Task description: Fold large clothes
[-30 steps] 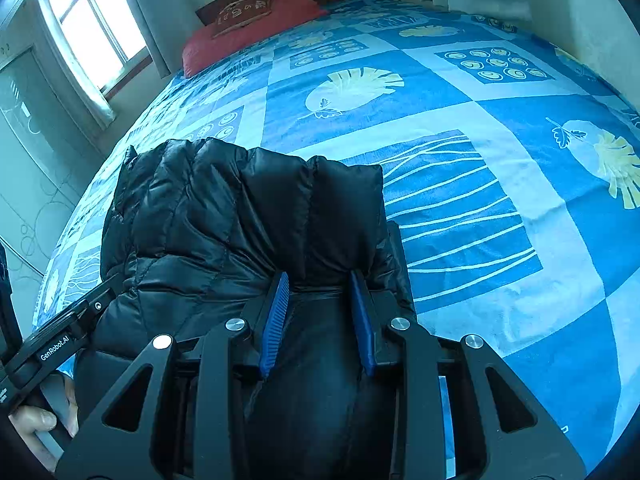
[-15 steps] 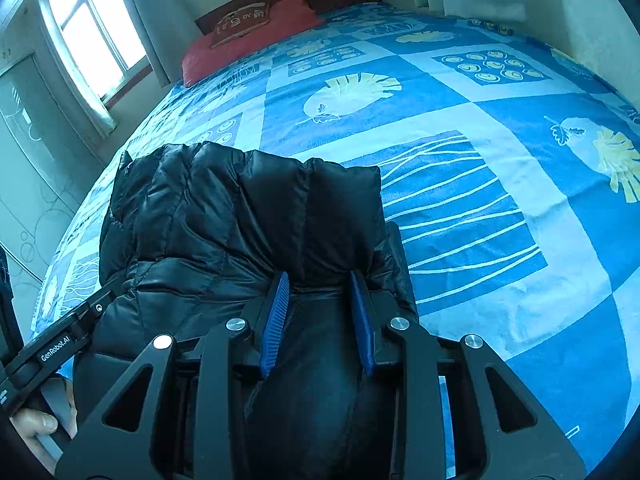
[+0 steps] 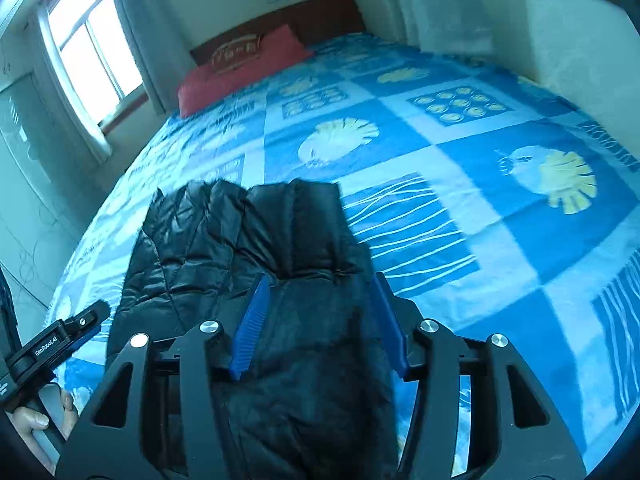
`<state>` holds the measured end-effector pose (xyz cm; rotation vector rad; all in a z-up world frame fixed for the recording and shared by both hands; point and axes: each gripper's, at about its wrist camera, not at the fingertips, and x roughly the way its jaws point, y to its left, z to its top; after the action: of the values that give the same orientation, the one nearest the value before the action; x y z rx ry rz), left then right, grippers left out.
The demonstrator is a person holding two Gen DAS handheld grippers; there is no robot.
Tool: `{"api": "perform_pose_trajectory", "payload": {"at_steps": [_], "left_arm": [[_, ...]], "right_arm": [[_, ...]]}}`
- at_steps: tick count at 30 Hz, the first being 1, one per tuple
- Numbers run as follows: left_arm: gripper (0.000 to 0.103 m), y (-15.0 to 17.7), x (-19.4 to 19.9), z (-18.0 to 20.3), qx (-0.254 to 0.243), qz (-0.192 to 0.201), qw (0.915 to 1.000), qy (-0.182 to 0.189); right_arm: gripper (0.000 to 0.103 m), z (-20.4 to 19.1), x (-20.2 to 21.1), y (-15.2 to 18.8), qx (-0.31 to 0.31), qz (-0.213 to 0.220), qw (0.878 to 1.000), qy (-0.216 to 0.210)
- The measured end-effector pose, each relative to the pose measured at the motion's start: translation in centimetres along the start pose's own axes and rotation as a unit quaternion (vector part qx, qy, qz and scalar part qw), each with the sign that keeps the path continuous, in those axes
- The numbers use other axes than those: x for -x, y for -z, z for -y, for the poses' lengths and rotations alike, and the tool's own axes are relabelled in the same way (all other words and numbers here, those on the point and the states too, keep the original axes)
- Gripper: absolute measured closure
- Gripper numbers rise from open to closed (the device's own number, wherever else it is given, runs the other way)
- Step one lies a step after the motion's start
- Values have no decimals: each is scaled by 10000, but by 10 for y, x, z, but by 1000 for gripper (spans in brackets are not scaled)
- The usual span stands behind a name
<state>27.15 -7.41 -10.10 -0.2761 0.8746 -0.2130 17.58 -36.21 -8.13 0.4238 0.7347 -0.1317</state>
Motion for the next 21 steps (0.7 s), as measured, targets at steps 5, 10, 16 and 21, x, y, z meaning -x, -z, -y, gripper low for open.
{"api": "perform_pose_trajectory", "payload": {"at_steps": [5,10,16,21], "left_arm": [[28,7,15,-31,727,-188,9970,168],[25,27,19,-50,1359,-361,9887,525],[25,45,-3,-51,1628,-621,9818,756],[19,54,-17,-59,2092,-645,9701,1051]], "right_arm": [[34,21,12,5,-569,-217,9973,-407],[26,32,3,19,-920,-525,9919,-697],[21,41,-19,34,-1190,-806,9869,-733],[12,53,-39,43,-1471,-950,9802,-923]]}}
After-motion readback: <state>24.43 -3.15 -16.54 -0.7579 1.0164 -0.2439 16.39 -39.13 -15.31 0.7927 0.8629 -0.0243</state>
